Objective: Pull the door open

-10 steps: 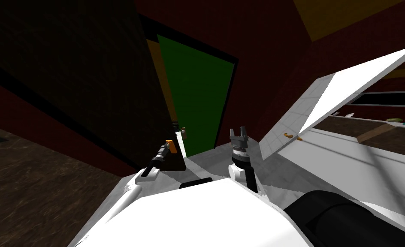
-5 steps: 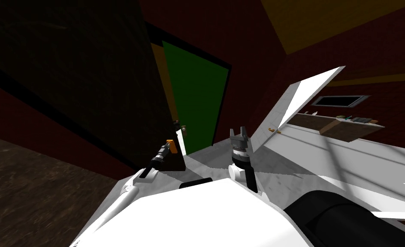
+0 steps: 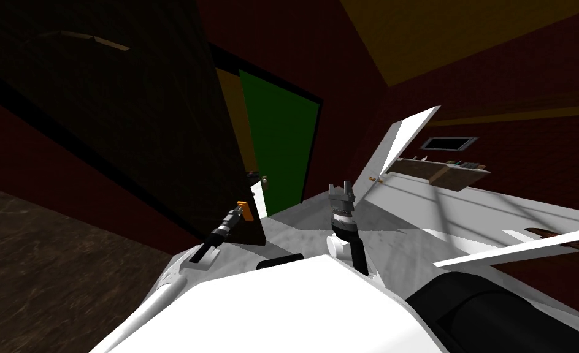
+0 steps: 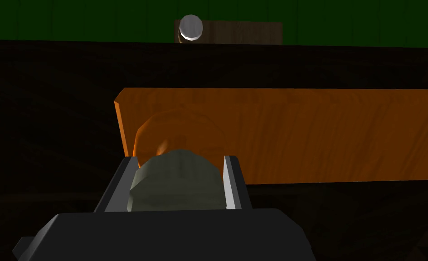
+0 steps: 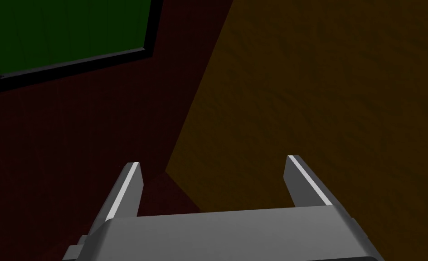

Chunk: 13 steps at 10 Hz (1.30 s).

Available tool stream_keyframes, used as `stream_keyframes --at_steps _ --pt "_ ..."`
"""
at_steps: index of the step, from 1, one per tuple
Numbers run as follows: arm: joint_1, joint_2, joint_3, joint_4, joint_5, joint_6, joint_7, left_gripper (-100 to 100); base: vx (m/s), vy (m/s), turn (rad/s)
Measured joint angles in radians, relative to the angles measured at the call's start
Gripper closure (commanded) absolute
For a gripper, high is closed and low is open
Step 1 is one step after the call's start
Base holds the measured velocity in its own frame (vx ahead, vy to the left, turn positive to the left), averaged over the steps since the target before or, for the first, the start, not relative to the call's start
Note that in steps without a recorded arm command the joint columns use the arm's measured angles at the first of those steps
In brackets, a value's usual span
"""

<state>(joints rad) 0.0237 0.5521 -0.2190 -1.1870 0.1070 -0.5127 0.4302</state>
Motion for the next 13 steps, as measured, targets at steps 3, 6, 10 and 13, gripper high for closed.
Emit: stream_keyframes --at_steps 3,6,10,13 --pt "0.021 0.028 -0.029 -0.009 -0.002 -0.024 0.027 100 -0.148 0.101 -0.086" --pt "0.035 0.064 -0.045 -0.011 0.001 -0.065 0.051 100 -0.176 0.106 -0.138" --pt "0.072 0.129 -0.075 -0.020 0.002 -0.144 0.090 100 -0.202 0.139 -0.116" --pt "0.092 0.153 -0.099 -0.015 0.000 -0.179 0.109 100 -0.108 0.091 -0.072"
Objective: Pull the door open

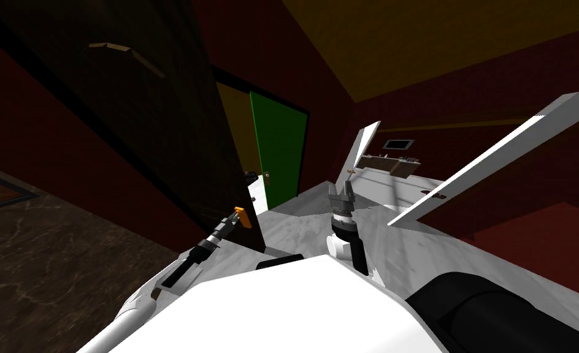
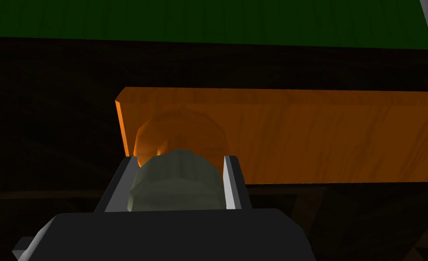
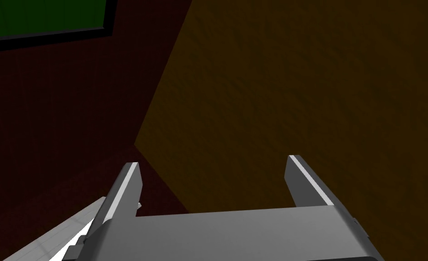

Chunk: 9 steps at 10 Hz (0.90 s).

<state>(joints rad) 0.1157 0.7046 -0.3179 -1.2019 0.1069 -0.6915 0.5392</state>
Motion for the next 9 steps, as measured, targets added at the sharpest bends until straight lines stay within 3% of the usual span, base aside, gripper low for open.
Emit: stream_keyframes --at_steps 9 --pt "0.006 0.065 -0.033 0.039 -0.004 -0.110 0.047 100 -0.184 0.127 -0.136"
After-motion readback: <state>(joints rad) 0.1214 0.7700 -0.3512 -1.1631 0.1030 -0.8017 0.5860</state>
